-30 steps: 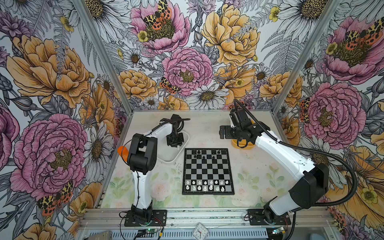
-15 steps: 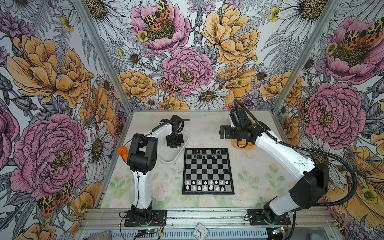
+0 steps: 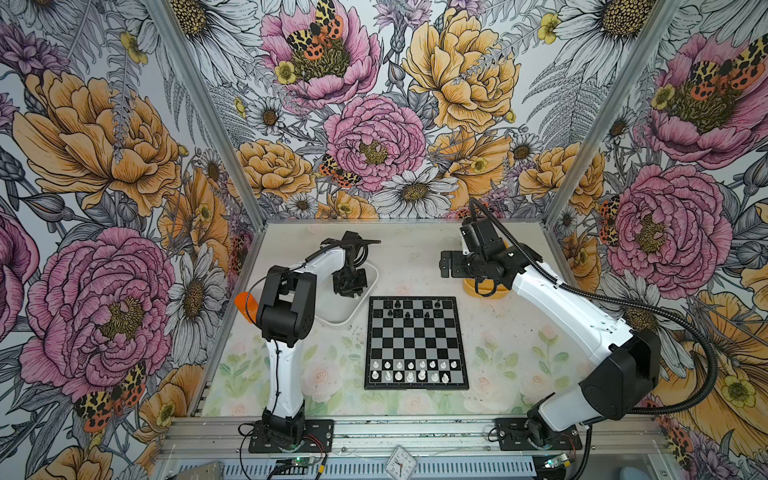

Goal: Set up the chess pieces on the board
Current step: 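Lower the left gripper around the last white piece in the tray, then close the left gripper on the last white piece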

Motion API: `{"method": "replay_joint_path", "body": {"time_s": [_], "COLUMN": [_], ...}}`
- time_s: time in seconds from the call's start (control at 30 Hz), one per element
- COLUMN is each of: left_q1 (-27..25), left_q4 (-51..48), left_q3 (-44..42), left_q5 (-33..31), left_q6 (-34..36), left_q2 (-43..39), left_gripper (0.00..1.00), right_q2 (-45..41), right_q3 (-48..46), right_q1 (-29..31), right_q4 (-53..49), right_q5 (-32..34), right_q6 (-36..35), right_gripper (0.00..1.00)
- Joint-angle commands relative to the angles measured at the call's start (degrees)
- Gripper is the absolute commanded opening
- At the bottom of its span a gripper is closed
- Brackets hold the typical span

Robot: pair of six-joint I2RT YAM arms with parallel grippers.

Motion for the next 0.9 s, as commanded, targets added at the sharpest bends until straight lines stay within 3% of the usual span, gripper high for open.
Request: {"method": "replay_joint_path", "body": {"time_s": [0.0, 0.87], "left_q1": [0.81, 0.34], "left_q4": [0.40, -1.23], "left_q3": [1.65, 2.02], "left_q5": [-0.60, -0.27], "left_q6": [0.95, 1.91], "left_q2": [0.20, -0.01], "left_gripper": [0.24, 0.25], "right_q2": [-1.84, -1.00], "right_q3": [0.09, 0.38], "right_q1": [-0.45, -0.89], "right_q4": [0.95, 0.95], "right_q5": [1.42, 0.82], "right_q6": [0.42, 0.07], "right_gripper": [1.00, 1.00]}}
